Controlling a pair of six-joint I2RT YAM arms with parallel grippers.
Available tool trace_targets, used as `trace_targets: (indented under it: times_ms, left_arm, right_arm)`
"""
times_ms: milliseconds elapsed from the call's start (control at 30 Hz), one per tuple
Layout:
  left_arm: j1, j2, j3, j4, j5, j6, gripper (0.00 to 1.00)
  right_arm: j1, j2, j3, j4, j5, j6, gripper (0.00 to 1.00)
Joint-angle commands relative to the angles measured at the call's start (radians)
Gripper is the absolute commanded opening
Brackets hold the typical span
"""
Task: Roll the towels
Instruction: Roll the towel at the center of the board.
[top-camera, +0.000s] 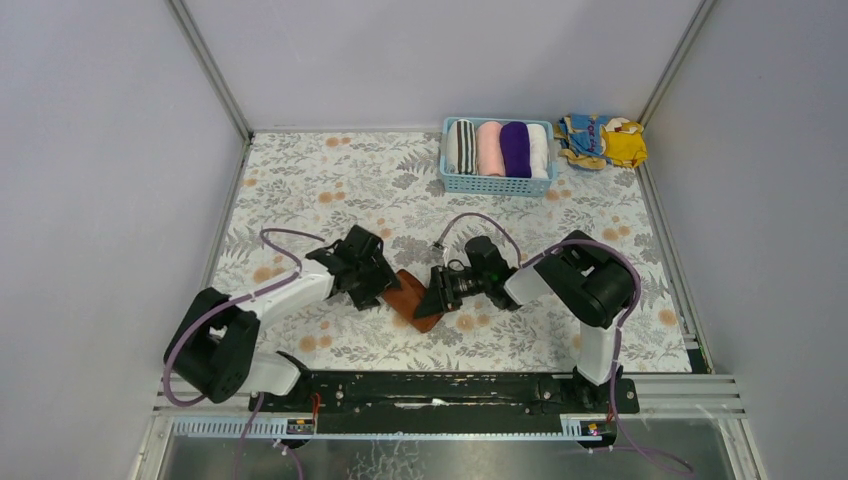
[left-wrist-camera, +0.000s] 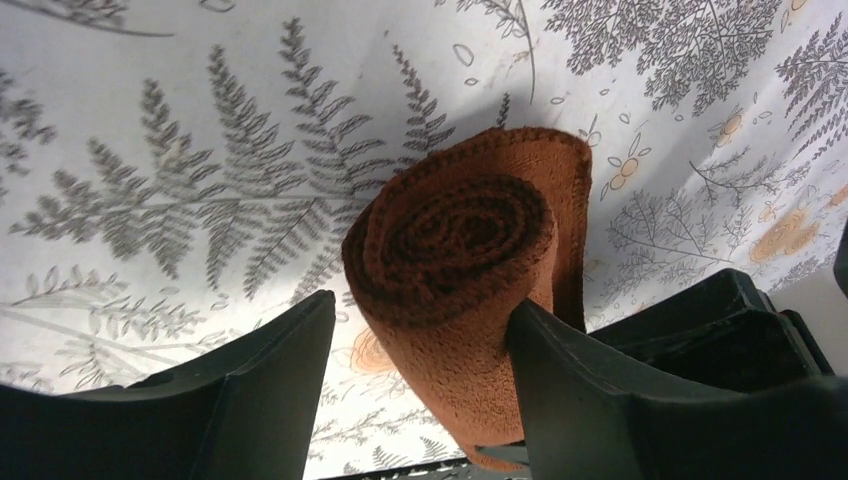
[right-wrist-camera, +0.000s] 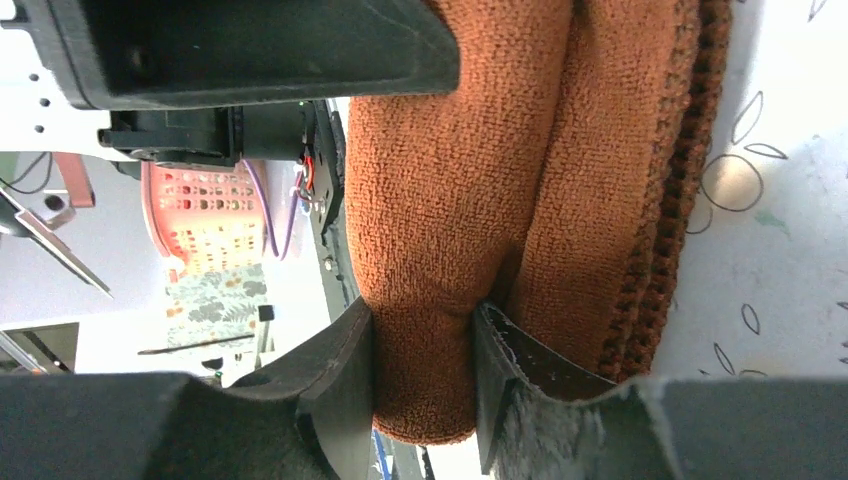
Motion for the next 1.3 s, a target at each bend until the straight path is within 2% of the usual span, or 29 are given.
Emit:
trace_targets:
  times_ms: [0, 133, 333, 433, 567, 667, 867, 1033, 1267]
  left_arm:
    - [-0.005, 0.079, -0.016, 0.075, -0.004, 0.016, 0.6]
    - [-0.007, 0.157, -0.007, 0.084, -0.008, 0.037, 0.52]
    - [-0.007, 0.189, -0.021, 0.079, -0.011, 0.057, 0.47]
    - [-0.007, 0.191, -0.024, 0.071, -0.013, 0.063, 0.47]
    - [-0.008, 0.197, -0.024, 0.063, -0.005, 0.073, 0.47]
    - [-0.007, 0.195, -0.025, 0.064, -0.002, 0.073, 0.47]
    - [-0.008, 0.193, -0.013, 0.061, 0.002, 0.076, 0.47]
    - [-0.007, 0.196, -0.01, 0.06, 0.003, 0.076, 0.47]
    - [-0.008, 0.204, -0.006, 0.066, 0.016, 0.078, 0.49]
  right_arm:
    - [0.002, 0.049, -0.061, -0.075, -0.001, 0.061, 0.33]
    - [0.004, -0.047, -0.04, -0.256, 0.095, -0.07, 0.49]
    - [0.027, -0.269, 0.023, -0.589, 0.352, -0.261, 0.68]
    - [0.109, -0.366, 0.089, -0.754, 0.558, -0.367, 0.74]
    - [0.256, -0.439, 0.187, -0.912, 0.862, -0.495, 0.77]
    - [0.348, -0.471, 0.226, -0.937, 1.011, -0.561, 0.78]
    - [0.523, -0.428, 0.223, -0.843, 1.232, -0.705, 0.79]
    - [0.598, -0.337, 0.257, -0.815, 1.309, -0.77, 0.78]
    - [0.613, -0.172, 0.278, -0.81, 1.382, -0.794, 0.71]
